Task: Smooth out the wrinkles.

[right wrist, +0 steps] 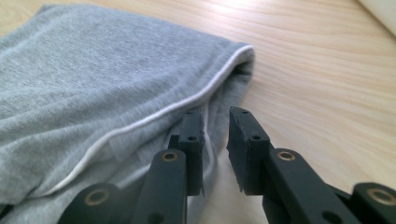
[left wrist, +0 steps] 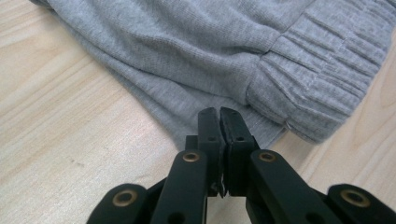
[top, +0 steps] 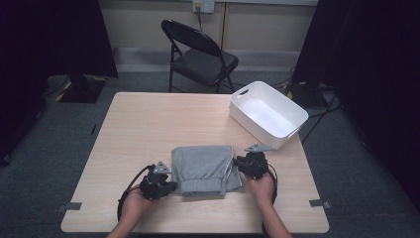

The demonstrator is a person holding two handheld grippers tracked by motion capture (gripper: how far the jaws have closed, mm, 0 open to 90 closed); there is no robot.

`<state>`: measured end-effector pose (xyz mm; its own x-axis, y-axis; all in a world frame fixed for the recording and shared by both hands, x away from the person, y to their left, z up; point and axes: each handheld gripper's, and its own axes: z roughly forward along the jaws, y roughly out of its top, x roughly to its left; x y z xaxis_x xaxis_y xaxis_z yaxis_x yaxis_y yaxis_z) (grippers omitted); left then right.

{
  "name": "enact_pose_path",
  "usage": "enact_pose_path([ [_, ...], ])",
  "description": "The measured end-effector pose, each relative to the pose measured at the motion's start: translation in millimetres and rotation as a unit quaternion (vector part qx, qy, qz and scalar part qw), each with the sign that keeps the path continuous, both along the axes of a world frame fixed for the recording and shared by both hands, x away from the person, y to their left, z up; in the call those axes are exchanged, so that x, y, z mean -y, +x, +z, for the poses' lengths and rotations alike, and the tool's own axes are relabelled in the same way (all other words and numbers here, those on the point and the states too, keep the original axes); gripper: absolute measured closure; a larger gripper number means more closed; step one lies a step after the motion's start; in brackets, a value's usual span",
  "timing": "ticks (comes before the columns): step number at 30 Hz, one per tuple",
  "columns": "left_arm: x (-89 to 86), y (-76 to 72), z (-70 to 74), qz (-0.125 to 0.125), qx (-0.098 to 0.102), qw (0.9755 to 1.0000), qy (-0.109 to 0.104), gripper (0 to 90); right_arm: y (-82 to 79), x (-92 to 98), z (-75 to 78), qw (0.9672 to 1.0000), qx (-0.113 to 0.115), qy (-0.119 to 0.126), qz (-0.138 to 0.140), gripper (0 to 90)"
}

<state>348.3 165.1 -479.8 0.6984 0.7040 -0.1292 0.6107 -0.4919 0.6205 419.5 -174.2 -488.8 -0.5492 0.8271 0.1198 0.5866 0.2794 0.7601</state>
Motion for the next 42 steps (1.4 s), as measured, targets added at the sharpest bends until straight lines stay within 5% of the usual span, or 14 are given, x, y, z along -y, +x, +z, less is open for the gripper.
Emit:
enact_pose_path([
  [5, -0.6, 0.7, -0.2, 0.0, -0.004, 1.0, -0.002, 88.0, 6.1, -8.5, -6.6, 0.9997, -0.012, -0.017, 0.01, 78.5],
  [7, -0.3, 0.4, 0.1, 0.0, -0.005, 1.0, 0.0, 88.2, 8.7, -4.7, -7.9, 0.9999, -0.016, 0.0, 0.002, 85.4],
  [14, -0.7, 0.3, 0.5, -0.001, -0.007, 1.0, 0.0, 88.4, 10.3, 5.5, -10.4, 0.9994, -0.013, 0.026, -0.017, 86.0],
  [23, 0.0, -1.5, 4.3, 0.008, -0.002, 1.0, -0.004, 88.2, 0.8, -1.8, 13.3, 0.9993, 0.031, -0.007, -0.02, 73.0],
  [26, -0.7, -2.4, 5.4, 0.008, -0.003, 0.9999, -0.006, 88.2, -1.8, -22.1, 26.5, 0.9984, 0.051, 0.01, 0.02, 69.6],
  [30, -2.7, -5.7, 6.7, 0.007, -0.008, 0.9999, -0.007, 88.2, 0.1, -36.8, 20.6, 0.998, 0.037, 0.006, 0.052, 69.7],
  [32, -4.4, -9.6, 4.2, 0.006, -0.01, 0.9999, 0.0, 88.1, 3.3, -38.0, 4.1, 0.9981, 0.018, -0.034, 0.048, 71.0],
  [37, -9.3, -12.6, 5.2, 0.01, -0.012, 0.9999, -0.001, 87.1, 0.6, -25.8, 1.7, 0.9992, 0.024, -0.014, 0.027, 63.4],
  [42, -14.6, -16.6, 6.1, 0.021, -0.011, 0.9997, 0.011, 68.6, -9.8, -14.4, 11.3, 0.9987, 0.035, -0.025, 0.027, 56.9],
])
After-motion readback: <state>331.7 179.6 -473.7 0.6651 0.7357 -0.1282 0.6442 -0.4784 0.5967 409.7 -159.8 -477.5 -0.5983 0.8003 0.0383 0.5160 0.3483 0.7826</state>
